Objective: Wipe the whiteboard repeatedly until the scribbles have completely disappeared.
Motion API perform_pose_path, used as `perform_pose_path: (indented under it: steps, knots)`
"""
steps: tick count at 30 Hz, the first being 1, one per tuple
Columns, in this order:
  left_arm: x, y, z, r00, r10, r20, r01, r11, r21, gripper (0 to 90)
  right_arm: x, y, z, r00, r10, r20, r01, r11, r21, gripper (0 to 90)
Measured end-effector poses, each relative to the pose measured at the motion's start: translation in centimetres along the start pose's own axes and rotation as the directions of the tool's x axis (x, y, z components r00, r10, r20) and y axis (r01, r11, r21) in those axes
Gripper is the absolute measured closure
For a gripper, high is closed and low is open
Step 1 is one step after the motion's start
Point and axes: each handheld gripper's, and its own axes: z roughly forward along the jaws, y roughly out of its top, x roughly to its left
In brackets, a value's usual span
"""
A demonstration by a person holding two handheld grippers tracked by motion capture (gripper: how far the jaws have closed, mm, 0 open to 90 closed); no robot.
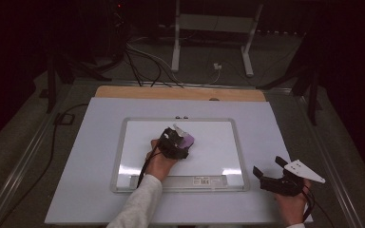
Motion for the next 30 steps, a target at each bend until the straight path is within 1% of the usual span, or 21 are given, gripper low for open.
perform_pose_path:
  steps: [1, 3, 4, 5, 6, 7, 9, 10, 11, 12, 14, 15, 16, 17, 18, 20, 23, 25, 27, 28, 30]
  knots:
    - [0.0, 0.0, 0.0, 1.0, -0.004, 0.0, 0.004, 1.0, 0.0, 41.9, 0.0, 0.0, 0.0, 1.0, 0.0, 0.0, 0.0, 1.0, 0.0, 0.0]
    - [-0.3, 0.1, 0.0, 1.0, 0.004, -0.008, -0.004, 1.0, 0.003, 41.9, 0.0, 0.0, 0.0, 1.0, 0.0, 0.0, 0.0, 1.0, 0.0, 0.0]
    - [-0.5, 0.1, 0.0, 0.9999, 0.0, 0.013, 0.0, 1.0, 0.002, 41.9, 0.0, 0.0, 0.0, 1.0, 0.0, 0.0, 0.0, 1.0, 0.002, 0.0]
    - [-0.8, 0.1, 0.1, 0.9997, 0.003, 0.024, -0.003, 1.0, -0.002, 41.9, 0.1, 0.0, 0.1, 1.0, -0.001, -0.001, 0.001, 1.0, 0.002, 0.0]
    - [-1.7, 0.2, 0.1, 0.9988, 0.019, 0.045, -0.019, 0.9998, -0.003, 41.9, 0.1, 0.0, 0.1, 1.0, -0.002, -0.002, 0.002, 1.0, 0.003, 0.0]
    - [-1.7, 0.2, 0.1, 0.9988, 0.019, 0.045, -0.019, 0.9998, -0.003, 41.9, 0.1, 0.0, 0.1, 1.0, -0.002, -0.003, 0.002, 1.0, 0.003, 0.0]
    - [-2.7, 0.3, 0.2, 0.9968, 0.039, 0.07, -0.038, 0.9992, -0.009, 41.9, 0.1, 0.0, 0.1, 1.0, -0.001, -0.003, 0.001, 1.0, 0.003, 0.0]
    - [-3.3, 0.3, 0.2, 0.9954, 0.049, 0.083, -0.048, 0.9988, -0.011, 41.9, 0.1, 0.0, 0.1, 1.0, -0.002, -0.003, 0.002, 1.0, 0.003, 0.0]
    - [-4.3, 0.4, 0.2, 0.9903, 0.058, 0.126, -0.057, 0.9983, -0.014, 41.9, 0.1, 0.0, 0.1, 1.0, -0.002, -0.003, 0.002, 1.0, 0.002, 0.0]
    - [-4.3, 0.4, 0.2, 0.9903, 0.058, 0.126, -0.057, 0.9983, -0.014, 41.9, 0.1, 0.0, 0.1, 1.0, -0.002, -0.002, 0.002, 1.0, 0.002, 0.0]
    - [-5.3, 0.4, 0.2, 0.9859, 0.092, 0.139, -0.09, 0.9957, -0.021, 41.9, 0.1, 0.0, 0.1, 1.0, -0.001, -0.001, 0.001, 1.0, 0.002, 0.0]
    - [-5.5, 0.5, 0.1, 0.9859, 0.109, 0.127, -0.107, 0.9941, -0.017, 41.9, 0.1, 0.0, 0.1, 1.0, -0.001, -0.001, 0.001, 1.0, 0.002, 0.0]
    - [-5.5, 0.6, 0.1, 0.9858, 0.109, 0.128, -0.108, 0.9941, -0.015, 41.9, 0.1, 0.0, 0.0, 1.0, -0.002, -0.001, 0.002, 1.0, 0.001, 0.0]
    - [-5.4, 0.6, 0.2, 0.9865, 0.1, 0.13, -0.098, 0.995, -0.015, 41.9, 0.1, 0.0, 0.0, 1.0, -0.001, -0.001, 0.001, 1.0, 0.001, 0.0]
    - [-5.1, 0.6, 0.2, 0.9892, 0.089, 0.116, -0.088, 0.996, -0.01, 41.9, 0.1, 0.0, 0.0, 1.0, -0.001, -0.001, 0.001, 1.0, 0.001, 0.0]
    - [-4.2, 0.6, 0.2, 0.9954, 0.059, 0.076, -0.059, 0.9983, 0.0, 41.9, 0.1, 0.0, 0.0, 1.0, 0.0, 0.0, 0.0, 1.0, 0.0, 0.0]
    - [-2.4, 0.4, 0.0, 0.9995, 0.018, 0.026, -0.018, 0.9997, 0.016, 41.9, 0.0, 0.0, -0.1, 1.0, 0.003, 0.0, -0.003, 1.0, 0.0, 0.0]
    - [-1.0, 0.2, -0.1, 0.9998, -0.018, -0.003, 0.018, 0.9996, 0.021, 41.9, -0.1, 0.0, -0.1, 1.0, 0.002, 0.001, -0.002, 1.0, 0.0, 0.0]
    - [0.2, -0.2, -0.3, 0.9984, -0.053, -0.021, 0.054, 0.9983, 0.022, 41.9, 0.0, 0.0, 0.0, 1.0, 0.001, 0.001, -0.001, 1.0, 0.0, 0.0]
    - [0.7, -0.4, -0.4, 0.9974, -0.068, -0.025, 0.068, 0.9974, 0.021, 41.9, 0.0, 0.0, 0.0, 1.0, 0.001, 0.001, -0.001, 1.0, 0.0, 0.0]
    - [1.5, -0.8, -0.7, 0.9957, -0.084, -0.039, 0.085, 0.9962, 0.021, 41.9, 0.0, 0.0, 0.0, 1.0, 0.001, 0.0, -0.001, 1.0, 0.001, 0.0]
